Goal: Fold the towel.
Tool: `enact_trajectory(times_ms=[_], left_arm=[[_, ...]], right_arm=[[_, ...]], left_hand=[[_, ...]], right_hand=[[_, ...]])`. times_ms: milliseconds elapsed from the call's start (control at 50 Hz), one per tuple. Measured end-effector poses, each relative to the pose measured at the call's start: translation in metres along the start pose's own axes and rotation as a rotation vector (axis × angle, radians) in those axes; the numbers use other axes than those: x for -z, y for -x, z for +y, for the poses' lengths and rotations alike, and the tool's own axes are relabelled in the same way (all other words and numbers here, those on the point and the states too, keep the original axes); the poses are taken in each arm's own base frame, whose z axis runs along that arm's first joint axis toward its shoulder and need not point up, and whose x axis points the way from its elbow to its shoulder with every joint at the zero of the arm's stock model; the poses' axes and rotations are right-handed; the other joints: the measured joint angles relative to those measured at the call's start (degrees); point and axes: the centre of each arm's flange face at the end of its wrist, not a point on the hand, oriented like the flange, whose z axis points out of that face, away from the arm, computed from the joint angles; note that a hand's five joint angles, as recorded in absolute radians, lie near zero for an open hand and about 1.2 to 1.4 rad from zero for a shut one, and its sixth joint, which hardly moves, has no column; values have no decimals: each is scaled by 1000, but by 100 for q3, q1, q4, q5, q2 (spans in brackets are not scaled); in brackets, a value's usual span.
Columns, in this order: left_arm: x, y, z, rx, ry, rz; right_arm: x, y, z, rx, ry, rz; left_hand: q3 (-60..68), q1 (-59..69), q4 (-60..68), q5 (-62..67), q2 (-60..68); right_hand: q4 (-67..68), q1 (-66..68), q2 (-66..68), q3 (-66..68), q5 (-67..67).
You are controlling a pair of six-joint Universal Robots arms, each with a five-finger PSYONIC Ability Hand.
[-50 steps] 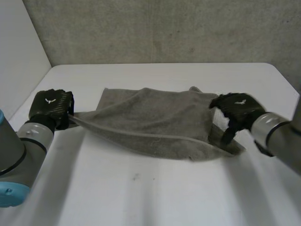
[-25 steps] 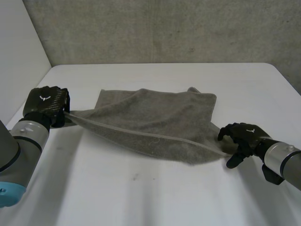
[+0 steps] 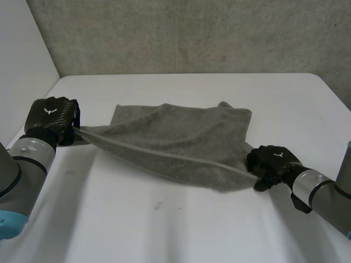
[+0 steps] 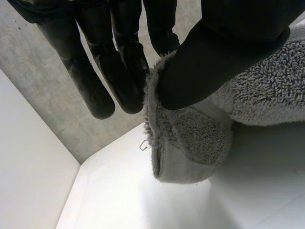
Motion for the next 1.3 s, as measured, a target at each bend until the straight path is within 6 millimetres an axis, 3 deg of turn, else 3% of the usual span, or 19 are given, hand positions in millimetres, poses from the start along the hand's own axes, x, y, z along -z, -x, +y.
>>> enact_trajectory(times_ms=[120, 180, 260, 360, 460, 480, 500, 560, 580, 600, 680, 760, 840, 960, 1000, 1100, 1140, 1160, 1300], left_arm=[[0, 0, 0, 0, -1, -1], [-1, 1, 0, 0, -1, -2], [-1, 1, 0, 0, -1, -3], [1, 5, -7, -2, -7, -12], [6, 12, -26, -2, -42, -26], [10, 18, -47, -3, -91, -41], [10, 18, -47, -3, -91, -41], [21, 28, -85, -4, -185, -66], [21, 28, -85, -4, -185, -66], [27, 33, -105, -5, -232, -77], [41, 44, -148, -6, -315, -98], [48, 53, -174, -9, -342, -113], [42, 54, -174, -12, -301, -107], [11, 46, -140, -24, -149, -68], [-11, 37, -108, -46, -43, -33], [-41, 19, -58, -98, 90, 24], [-45, 18, -52, -104, 100, 29], [-60, 13, -37, -122, 109, 37], [-99, 15, -47, -137, -97, -34]], right_arm=[[-2, 6, 0, 9, -2, -16], [-6, 8, -1, 13, -13, -21], [-8, 6, -6, 5, -39, -11], [-8, -5, -35, -27, -149, 33], [6, -16, -81, -12, -274, 73], [25, -20, -116, 18, -356, 94], [25, -20, -116, 18, -356, 94], [70, -19, -181, 84, -492, 123], [70, -19, -181, 84, -492, 123], [93, -17, -209, 115, -545, 138], [135, -14, -255, 197, -607, 181], [154, -12, -277, 300, -584, 230], [148, -13, -277, 370, -512, 246], [107, -10, -253, 451, -331, 232], [77, -6, -230, 483, -224, 213], [29, 4, -194, 547, -113, 173], [24, 5, -191, 554, -108, 170], [4, 8, -183, 581, -122, 176], [-32, -3, -212, 638, -411, 360]], left_hand=[[0, 0, 0, 0, 0], [0, 0, 0, -2, 0], [0, 0, 0, 0, 0], [0, 0, 0, 0, 0], [0, 0, 0, 0, 0], [0, 0, 0, 0, 0], [0, 0, 0, 0, 0], [0, 0, 0, 0, 0], [0, 0, 0, 0, 0], [0, 0, 0, 0, 0], [1, 6, 1, -1, 1], [1, 6, 1, 0, 1], [1, 6, 1, 0, 1], [1, 6, 1, 0, 1], [1, 6, 1, 0, 1], [1, 9, 1, 0, 1], [1, 13, 1, 0, 1], [1, 23, 1, -5, 1], [1, 23, 1, 0, 1]], right_hand=[[154, 146, 146, 148, 135], [2316, 2196, 2475, 2291, 2242], [2809, 2213, 2838, 2773, 2453], [2888, 2213, 2839, 2825, 2454], [2897, 2211, 2839, 2825, 2454], [2898, 2211, 2842, 2824, 2455], [2898, 2211, 2842, 2824, 2455], [2898, 2211, 2846, 2825, 2455], [2898, 2211, 2846, 2825, 2455], [2900, 2211, 2846, 2824, 2455], [2901, 2211, 2848, 2825, 2455], [2902, 2211, 2848, 2825, 2455], [2903, 2211, 2848, 2825, 2455], [2903, 2211, 2848, 2844, 2455], [2904, 2211, 2848, 2850, 2456], [2904, 2211, 2848, 2850, 2455], [2904, 2211, 2848, 2850, 2455], [2905, 2211, 2848, 2850, 2455], [2919, 2211, 2848, 2851, 2456]])
